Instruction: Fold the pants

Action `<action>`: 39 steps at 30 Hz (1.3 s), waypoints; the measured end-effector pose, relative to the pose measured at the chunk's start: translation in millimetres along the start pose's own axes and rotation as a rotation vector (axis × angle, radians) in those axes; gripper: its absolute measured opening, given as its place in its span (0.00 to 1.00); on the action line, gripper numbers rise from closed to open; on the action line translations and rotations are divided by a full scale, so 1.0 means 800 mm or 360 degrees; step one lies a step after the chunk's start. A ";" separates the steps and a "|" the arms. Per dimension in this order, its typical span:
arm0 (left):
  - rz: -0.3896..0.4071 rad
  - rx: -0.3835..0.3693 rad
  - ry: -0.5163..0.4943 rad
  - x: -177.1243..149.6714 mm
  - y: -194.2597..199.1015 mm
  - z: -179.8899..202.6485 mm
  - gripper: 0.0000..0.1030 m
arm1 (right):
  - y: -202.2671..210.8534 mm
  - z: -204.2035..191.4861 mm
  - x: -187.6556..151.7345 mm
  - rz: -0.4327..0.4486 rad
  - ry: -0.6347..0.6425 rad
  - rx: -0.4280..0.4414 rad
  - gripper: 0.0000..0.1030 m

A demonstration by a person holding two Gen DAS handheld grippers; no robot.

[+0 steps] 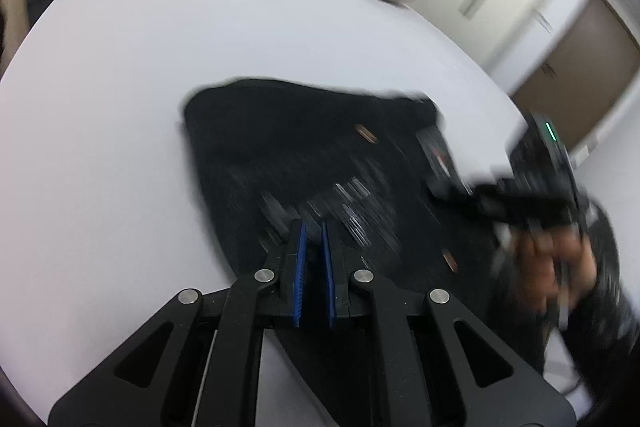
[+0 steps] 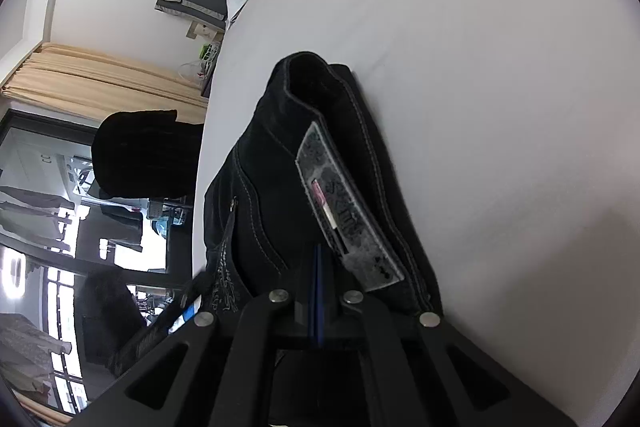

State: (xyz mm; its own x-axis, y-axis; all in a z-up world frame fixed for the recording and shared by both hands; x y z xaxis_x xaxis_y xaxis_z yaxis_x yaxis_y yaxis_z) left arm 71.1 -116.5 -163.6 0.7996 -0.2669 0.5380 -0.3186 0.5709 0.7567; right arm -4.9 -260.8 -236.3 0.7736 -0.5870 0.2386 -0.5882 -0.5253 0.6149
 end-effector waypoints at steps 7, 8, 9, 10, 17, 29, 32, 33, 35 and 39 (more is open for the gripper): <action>-0.0037 0.0093 -0.0263 -0.059 0.004 0.040 0.07 | 0.046 -0.022 -0.043 0.0051 0.0043 0.0109 0.04; -0.0043 0.0098 -0.0266 -0.061 0.002 0.040 0.07 | 0.045 -0.014 -0.049 0.0048 0.0024 0.0100 0.00; -0.0052 0.0105 -0.0275 -0.065 -0.004 0.042 0.07 | 0.043 -0.004 -0.053 0.0042 -0.0016 0.0101 0.00; -0.0058 0.0111 -0.0284 -0.069 -0.011 0.045 0.07 | 0.040 0.004 -0.056 0.0046 -0.0067 0.0138 0.00; -0.0058 0.0103 -0.0196 -0.048 0.006 0.044 0.07 | 0.063 -0.024 -0.044 0.0123 0.0048 0.0151 0.18; 0.0069 0.0065 0.0320 0.002 0.030 -0.050 0.90 | 0.069 -0.019 0.024 0.0054 0.0161 -0.0048 0.74; -0.0068 -0.0048 0.0489 -0.006 -0.001 -0.064 0.90 | 0.049 0.003 0.024 -0.0051 0.0097 -0.0077 0.74; -0.0108 -0.0068 0.0531 -0.009 -0.008 -0.069 0.90 | 0.042 0.009 0.025 -0.0075 0.0092 -0.0080 0.74; -0.0162 -0.0102 0.0534 -0.008 -0.018 -0.068 0.90 | 0.035 0.006 0.028 -0.0106 0.0106 -0.0053 0.75; -0.0273 -0.0140 0.0495 0.003 -0.054 -0.055 0.89 | 0.020 0.000 0.028 -0.0198 0.0153 -0.0070 0.75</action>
Point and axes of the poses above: each gripper's, at about its wrist camera, not at the fingertips, and y roughly against the way its jaws point, z to its right, x to its top, the point moved 10 cm from there along -y, roughly the way its jaws point, and after that the axes turned 2 degrees about y, right-handed, at the moved point
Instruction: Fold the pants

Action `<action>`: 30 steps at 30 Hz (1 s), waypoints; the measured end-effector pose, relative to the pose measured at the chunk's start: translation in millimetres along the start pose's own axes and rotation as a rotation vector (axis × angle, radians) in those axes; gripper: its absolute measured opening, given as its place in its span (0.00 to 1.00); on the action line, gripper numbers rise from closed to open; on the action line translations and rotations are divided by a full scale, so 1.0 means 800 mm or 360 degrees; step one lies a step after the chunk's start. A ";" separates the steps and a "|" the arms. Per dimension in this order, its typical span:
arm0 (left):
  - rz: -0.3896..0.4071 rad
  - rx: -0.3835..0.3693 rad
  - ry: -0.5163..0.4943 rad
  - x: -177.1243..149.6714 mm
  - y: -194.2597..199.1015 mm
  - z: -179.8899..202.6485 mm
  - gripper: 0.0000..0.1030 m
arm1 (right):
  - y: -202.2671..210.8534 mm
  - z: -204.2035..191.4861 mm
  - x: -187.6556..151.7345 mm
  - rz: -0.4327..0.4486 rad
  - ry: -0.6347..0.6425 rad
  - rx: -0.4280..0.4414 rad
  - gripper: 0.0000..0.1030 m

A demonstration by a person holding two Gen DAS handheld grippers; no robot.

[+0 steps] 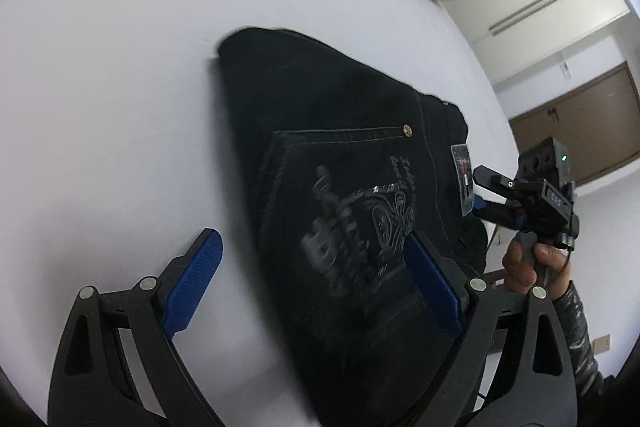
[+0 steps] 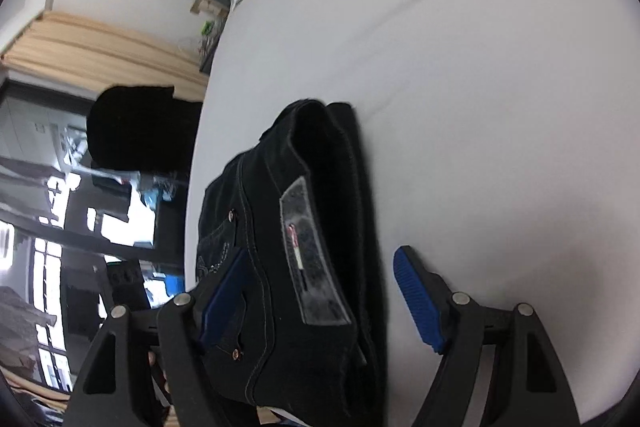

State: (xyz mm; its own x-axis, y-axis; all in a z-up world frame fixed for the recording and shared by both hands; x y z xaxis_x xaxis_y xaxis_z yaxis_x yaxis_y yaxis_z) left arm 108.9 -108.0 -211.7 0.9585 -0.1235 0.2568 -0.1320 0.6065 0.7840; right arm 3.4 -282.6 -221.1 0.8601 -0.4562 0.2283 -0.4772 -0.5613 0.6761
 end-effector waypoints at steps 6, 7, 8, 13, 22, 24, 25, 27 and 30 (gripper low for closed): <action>-0.0077 0.0233 -0.0177 0.009 -0.021 0.015 0.55 | -0.024 -0.002 -0.003 -0.0073 0.0038 -0.0154 0.44; -0.0077 0.0253 -0.0190 0.010 -0.021 0.016 0.53 | -0.024 -0.002 -0.004 -0.0072 0.0044 -0.0170 0.39; -0.0071 0.0265 -0.0198 0.011 -0.021 0.017 0.49 | -0.022 -0.004 -0.006 -0.0066 0.0060 -0.0188 0.35; -0.0027 0.0293 -0.0245 0.017 -0.010 0.023 0.34 | -0.009 -0.019 -0.009 0.0001 0.0140 -0.0290 0.24; 0.0094 0.0323 -0.0370 0.030 0.022 0.043 0.30 | 0.013 -0.073 0.004 0.0102 0.0288 -0.0345 0.20; 0.0141 0.0346 -0.0386 0.037 0.034 0.044 0.30 | 0.012 -0.085 0.011 0.0114 0.0310 -0.0336 0.20; 0.0162 0.0354 -0.0388 0.042 0.040 0.042 0.30 | 0.012 -0.090 0.014 0.0120 0.0320 -0.0330 0.20; 0.0200 0.0373 -0.0392 0.051 0.053 0.037 0.30 | 0.007 -0.106 0.023 0.0126 0.0351 -0.0316 0.20; 0.0250 0.0401 -0.0397 0.075 0.068 0.027 0.30 | -0.006 -0.132 0.045 0.0125 0.0405 -0.0305 0.20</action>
Point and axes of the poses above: each gripper's, at about its wrist camera, not at the fingertips, and y roughly against the way its jaws point, z to its right, x to its top, the point moved 10 cm from there along -y, roughly the way its jaws point, and after that the axes turned 2 degrees about y, right-handed, at the moved point
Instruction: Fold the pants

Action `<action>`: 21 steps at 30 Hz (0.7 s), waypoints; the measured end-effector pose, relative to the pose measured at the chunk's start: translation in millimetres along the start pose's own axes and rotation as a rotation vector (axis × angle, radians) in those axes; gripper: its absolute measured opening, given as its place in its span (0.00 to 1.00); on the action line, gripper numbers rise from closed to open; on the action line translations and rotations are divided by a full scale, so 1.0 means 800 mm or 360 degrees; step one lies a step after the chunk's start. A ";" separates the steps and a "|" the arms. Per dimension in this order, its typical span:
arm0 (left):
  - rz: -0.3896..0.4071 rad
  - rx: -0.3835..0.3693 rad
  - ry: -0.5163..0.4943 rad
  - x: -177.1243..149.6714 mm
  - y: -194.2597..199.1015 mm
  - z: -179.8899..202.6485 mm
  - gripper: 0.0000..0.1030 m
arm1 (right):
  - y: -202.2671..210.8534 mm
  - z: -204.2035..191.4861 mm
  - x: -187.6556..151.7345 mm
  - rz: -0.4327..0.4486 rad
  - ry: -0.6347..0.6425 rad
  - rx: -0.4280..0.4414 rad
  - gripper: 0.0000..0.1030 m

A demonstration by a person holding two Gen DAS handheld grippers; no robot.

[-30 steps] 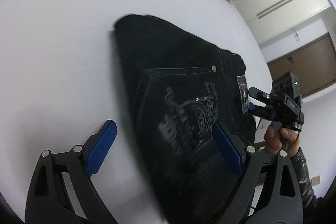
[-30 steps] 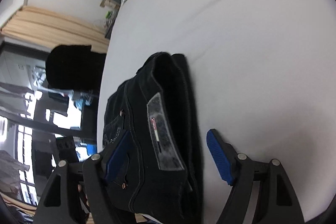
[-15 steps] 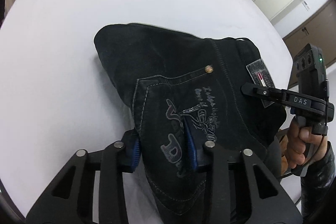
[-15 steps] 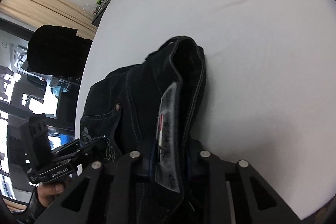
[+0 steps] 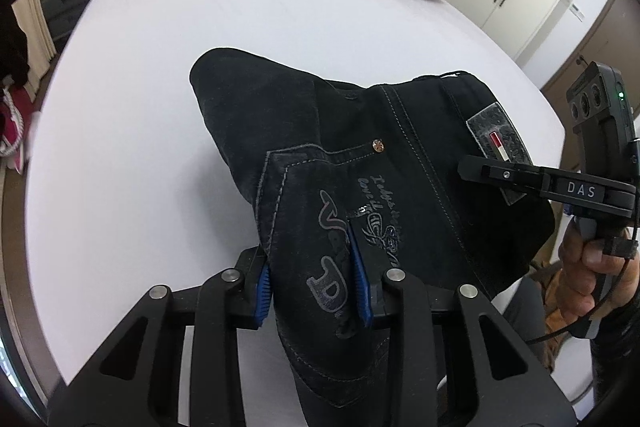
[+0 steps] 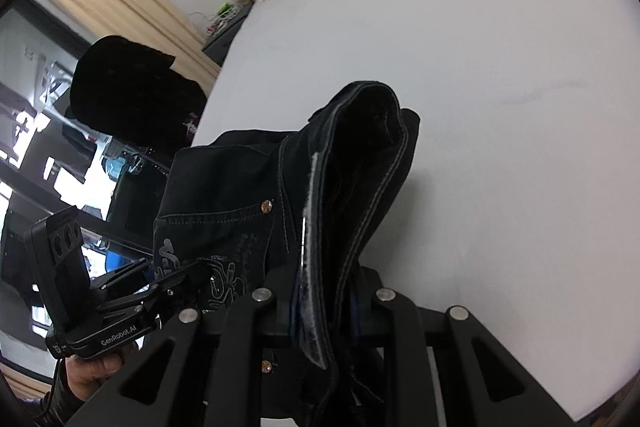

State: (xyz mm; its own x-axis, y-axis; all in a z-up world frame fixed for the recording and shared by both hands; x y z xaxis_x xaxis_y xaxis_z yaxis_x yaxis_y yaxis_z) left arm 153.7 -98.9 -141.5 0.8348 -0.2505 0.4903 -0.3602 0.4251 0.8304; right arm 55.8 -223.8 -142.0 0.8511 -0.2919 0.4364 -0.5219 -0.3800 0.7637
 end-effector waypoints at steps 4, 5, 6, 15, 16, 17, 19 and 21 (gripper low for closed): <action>0.0061 0.0052 -0.0010 0.036 0.006 -0.030 0.30 | -0.018 -0.025 0.043 0.0025 0.0050 0.0027 0.20; 0.0078 0.0070 -0.0012 0.048 0.008 -0.041 0.30 | -0.025 -0.030 0.058 0.0030 0.0055 0.0041 0.19; 0.0090 0.0083 -0.0009 0.060 0.014 -0.060 0.30 | -0.031 -0.035 0.068 0.0033 0.0059 0.0049 0.19; 0.0137 0.0161 0.0033 0.148 -0.001 -0.185 0.30 | -0.117 -0.062 0.146 0.0007 0.0053 0.0137 0.20; 0.0134 0.0162 0.0042 0.153 -0.009 -0.194 0.30 | -0.129 -0.059 0.151 -0.0004 0.0048 0.0143 0.20; 0.0127 0.0160 0.0055 0.156 -0.021 -0.205 0.30 | -0.145 -0.055 0.155 -0.0025 0.0035 0.0149 0.20; 0.0105 0.0151 0.0084 0.159 -0.049 -0.230 0.30 | -0.171 -0.042 0.152 -0.0080 -0.0002 0.0146 0.20; 0.0058 0.0125 0.0137 0.146 -0.084 -0.243 0.30 | -0.205 -0.016 0.141 -0.0162 -0.0076 0.0101 0.21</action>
Point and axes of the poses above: each gripper's, at about its wrist camera, not at the fingertips, and y roughly against the way its jaws point, z to its right, x to its top, the point moved 10 cm from there along -y, roughly the way its jaws point, and after that the axes turned 2 degrees about y, right-handed, at the moved point
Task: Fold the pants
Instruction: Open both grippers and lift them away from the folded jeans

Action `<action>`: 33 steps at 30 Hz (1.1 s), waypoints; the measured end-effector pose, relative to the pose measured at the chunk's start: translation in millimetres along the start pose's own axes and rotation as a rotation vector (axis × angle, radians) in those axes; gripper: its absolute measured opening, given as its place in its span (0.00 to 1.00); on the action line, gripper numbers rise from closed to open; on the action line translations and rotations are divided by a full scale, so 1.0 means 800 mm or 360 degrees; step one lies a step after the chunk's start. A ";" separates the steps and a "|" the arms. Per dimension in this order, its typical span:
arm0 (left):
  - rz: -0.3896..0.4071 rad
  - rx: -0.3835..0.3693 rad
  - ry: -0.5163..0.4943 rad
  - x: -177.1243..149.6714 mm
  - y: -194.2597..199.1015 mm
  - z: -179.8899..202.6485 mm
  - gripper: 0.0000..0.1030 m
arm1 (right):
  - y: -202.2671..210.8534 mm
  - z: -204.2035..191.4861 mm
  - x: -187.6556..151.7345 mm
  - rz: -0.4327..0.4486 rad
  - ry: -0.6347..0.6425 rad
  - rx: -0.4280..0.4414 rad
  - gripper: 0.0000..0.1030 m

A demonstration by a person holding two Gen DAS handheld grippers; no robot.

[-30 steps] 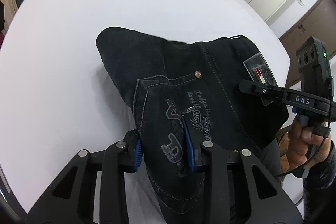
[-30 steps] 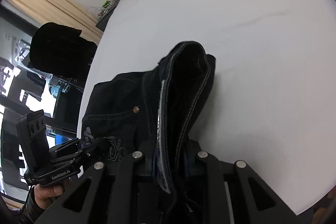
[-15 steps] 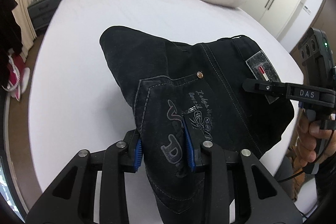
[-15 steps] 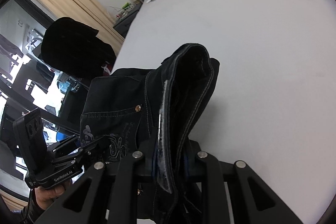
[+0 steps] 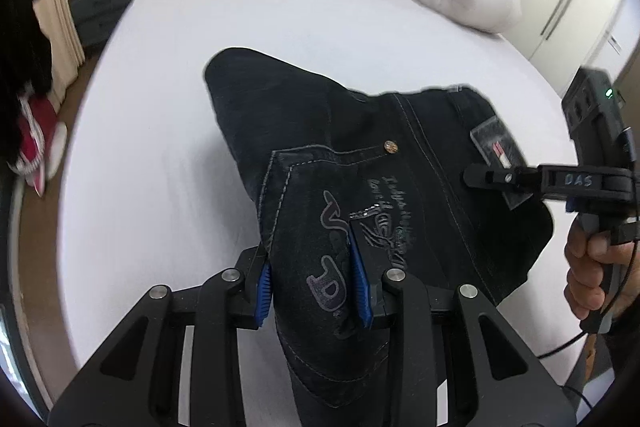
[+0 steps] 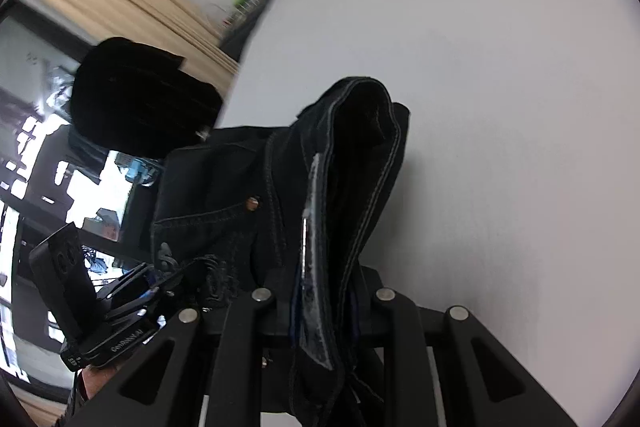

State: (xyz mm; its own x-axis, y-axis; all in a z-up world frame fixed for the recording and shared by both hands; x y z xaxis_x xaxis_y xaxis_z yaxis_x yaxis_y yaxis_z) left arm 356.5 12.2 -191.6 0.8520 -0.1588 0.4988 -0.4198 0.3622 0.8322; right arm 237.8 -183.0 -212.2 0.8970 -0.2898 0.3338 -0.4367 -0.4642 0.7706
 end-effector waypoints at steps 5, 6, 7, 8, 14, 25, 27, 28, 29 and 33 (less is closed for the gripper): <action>0.0030 -0.0059 0.0154 -0.020 -0.043 -0.030 0.45 | -0.024 0.036 -0.016 0.0087 -0.0057 0.0078 0.38; 0.0056 -0.0085 0.0173 -0.022 -0.041 -0.031 0.45 | -0.021 0.036 -0.018 0.0100 -0.0055 0.0100 0.39; 0.0072 -0.0102 0.0185 -0.023 -0.038 -0.032 0.45 | -0.019 0.036 -0.020 0.0099 -0.0055 0.0104 0.40; 0.0087 -0.0103 0.0194 -0.025 -0.032 -0.034 0.45 | -0.015 0.036 -0.022 0.0092 -0.0063 0.0092 0.41; 0.0420 0.0029 0.0148 -0.036 0.077 -0.026 0.69 | 0.076 -0.007 -0.023 0.0358 0.0100 -0.0128 0.66; 0.1110 0.0704 0.0115 -0.080 0.389 0.041 1.00 | 0.318 -0.190 -0.069 0.1249 0.0704 -0.0440 1.00; 0.1057 0.0686 0.0112 -0.094 0.401 0.052 1.00 | 0.343 -0.213 -0.082 0.1314 0.0750 -0.0520 1.00; 0.1017 0.0693 0.0124 -0.101 0.405 0.050 1.00 | 0.356 -0.225 -0.094 0.1318 0.0782 -0.0540 1.00; 0.0959 0.0699 0.0142 -0.114 0.407 0.051 1.00 | 0.364 -0.235 -0.106 0.1307 0.0804 -0.0537 1.00; 0.0811 0.0664 0.0174 -0.162 0.415 0.066 1.00 | 0.376 -0.242 -0.139 0.1189 0.0726 -0.0551 1.00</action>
State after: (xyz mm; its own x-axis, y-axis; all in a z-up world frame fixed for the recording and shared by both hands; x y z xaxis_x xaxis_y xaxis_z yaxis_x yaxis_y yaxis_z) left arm 90.1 104.6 32.5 0.5327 0.0400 0.8453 -0.8453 -0.0222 0.5338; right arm 20.0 -128.7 87.6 0.3646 -0.0222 0.9309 -0.9311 0.0054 0.3648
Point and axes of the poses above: each gripper's, at about its wrist camera, not at the fingertips, and y roughly against the way its jaws point, z to its right, x to its top, the point moved 10 cm from there along -y, roughly the way its jaws point, and after that the axes turned 2 degrees about y, right-handed, at the moved point
